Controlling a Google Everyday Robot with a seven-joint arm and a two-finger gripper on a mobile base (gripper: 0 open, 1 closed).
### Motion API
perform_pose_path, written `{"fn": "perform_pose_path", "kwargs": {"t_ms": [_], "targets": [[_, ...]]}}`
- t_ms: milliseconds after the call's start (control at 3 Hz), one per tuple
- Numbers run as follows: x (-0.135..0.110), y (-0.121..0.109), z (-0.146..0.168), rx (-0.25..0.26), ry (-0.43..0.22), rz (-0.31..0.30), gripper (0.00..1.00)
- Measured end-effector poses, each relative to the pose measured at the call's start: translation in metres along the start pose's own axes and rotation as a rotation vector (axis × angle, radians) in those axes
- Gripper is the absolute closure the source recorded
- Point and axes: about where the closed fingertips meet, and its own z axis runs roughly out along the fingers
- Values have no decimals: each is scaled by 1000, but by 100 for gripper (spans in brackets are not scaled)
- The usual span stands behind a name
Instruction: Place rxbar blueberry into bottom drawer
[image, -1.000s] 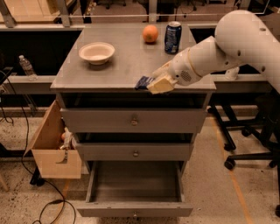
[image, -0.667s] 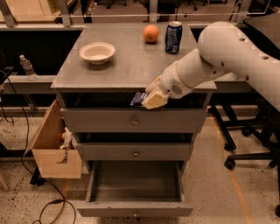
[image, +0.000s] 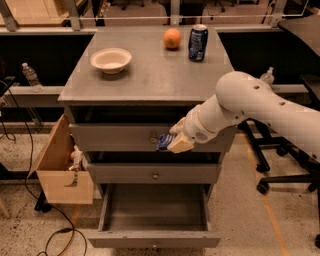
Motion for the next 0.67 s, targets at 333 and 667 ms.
{"fn": "perform_pose_path", "kwargs": {"t_ms": [333, 667], "targets": [[0, 0, 0, -1, 0, 0, 100], [6, 17, 34, -59, 26, -77, 100]]}}
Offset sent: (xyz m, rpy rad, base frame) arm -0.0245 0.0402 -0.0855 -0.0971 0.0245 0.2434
